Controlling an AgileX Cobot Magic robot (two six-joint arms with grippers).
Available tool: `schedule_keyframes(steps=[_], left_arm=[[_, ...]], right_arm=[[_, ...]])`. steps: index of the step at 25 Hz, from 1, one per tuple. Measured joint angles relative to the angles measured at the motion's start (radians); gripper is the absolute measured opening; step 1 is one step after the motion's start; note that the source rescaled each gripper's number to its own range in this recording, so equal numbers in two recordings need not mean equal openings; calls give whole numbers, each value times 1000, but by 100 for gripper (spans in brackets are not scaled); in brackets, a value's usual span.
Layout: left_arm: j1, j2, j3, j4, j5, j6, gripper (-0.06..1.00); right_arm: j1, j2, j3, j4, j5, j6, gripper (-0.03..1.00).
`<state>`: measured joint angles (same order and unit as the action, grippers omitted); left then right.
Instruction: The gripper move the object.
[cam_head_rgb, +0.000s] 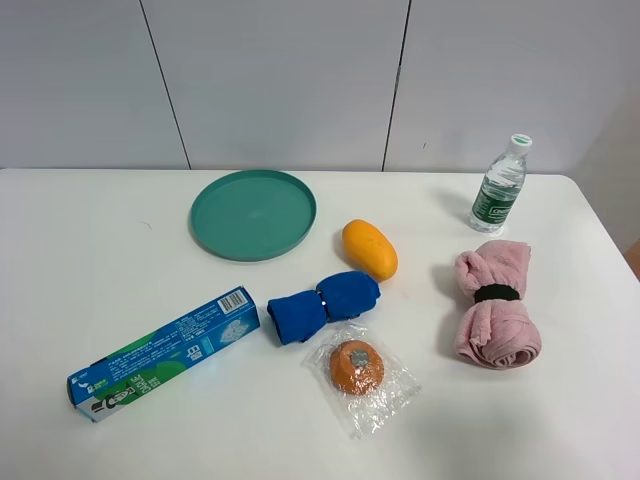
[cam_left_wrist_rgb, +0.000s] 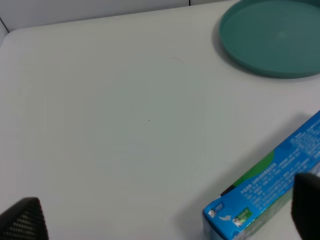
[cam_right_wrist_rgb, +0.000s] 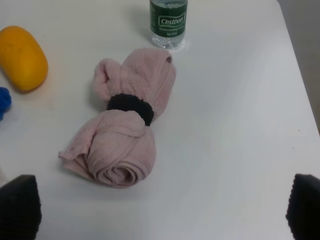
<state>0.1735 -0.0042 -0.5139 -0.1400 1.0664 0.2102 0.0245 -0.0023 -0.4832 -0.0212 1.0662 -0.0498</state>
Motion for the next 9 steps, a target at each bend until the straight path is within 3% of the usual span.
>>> schedule_keyframes(steps=[9], left_arm=[[0, 0, 0, 0, 0, 0, 99]], right_arm=[[0, 0, 0, 0, 0, 0, 100]])
